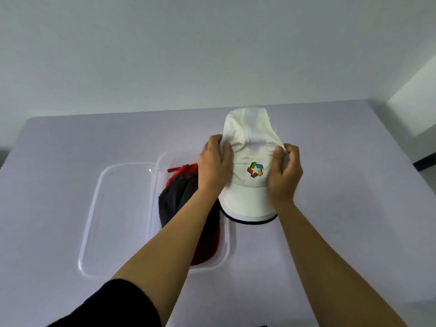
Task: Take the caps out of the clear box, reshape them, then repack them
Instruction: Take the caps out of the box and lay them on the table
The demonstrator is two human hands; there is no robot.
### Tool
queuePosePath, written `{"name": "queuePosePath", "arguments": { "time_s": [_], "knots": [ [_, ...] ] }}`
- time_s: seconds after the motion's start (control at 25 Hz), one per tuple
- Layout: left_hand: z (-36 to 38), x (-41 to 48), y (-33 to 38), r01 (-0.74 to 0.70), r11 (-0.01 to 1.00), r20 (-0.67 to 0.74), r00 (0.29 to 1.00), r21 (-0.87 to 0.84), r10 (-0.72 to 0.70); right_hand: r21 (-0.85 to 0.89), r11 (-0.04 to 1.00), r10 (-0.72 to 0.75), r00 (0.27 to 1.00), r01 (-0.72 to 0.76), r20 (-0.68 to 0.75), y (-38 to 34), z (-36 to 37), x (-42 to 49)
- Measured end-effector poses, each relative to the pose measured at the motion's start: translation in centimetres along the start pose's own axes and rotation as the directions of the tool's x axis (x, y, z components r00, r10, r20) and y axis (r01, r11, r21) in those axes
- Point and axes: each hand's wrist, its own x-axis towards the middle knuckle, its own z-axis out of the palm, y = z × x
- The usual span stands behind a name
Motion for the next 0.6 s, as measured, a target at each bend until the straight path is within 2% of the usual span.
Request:
{"name": "queuePosePath", "arguments": {
  "time_s": [0.08,0.2,0.44,0.6],
  "knots": [
    [3.6,0.8,-0.2,0.013,0.999,0.106,0.994,0.046,-0.018,-0.063,0.997,0.049,0.999,-0.047,0.022,3.0,-1.5,2.2],
    [8.1,1.8,-2.0,0.097,0.989,0.186,0.976,0.114,-0.117,-0.161,0.984,0.094,0.988,-0.073,0.125,7.3,-2.1,4.2],
    [12.9,4.1,-6.4,0.211,0.951,0.245,0.933,0.225,-0.265,-0.266,0.955,0.210,0.932,-0.131,0.295,14.1,-0.2,5.9],
    [13.3,4.2,-6.8,0.231,0.937,0.251,0.921,0.263,-0.298,-0.295,0.949,0.202,0.937,-0.114,0.285,14.6,0.6,6.4]
  ]
}}
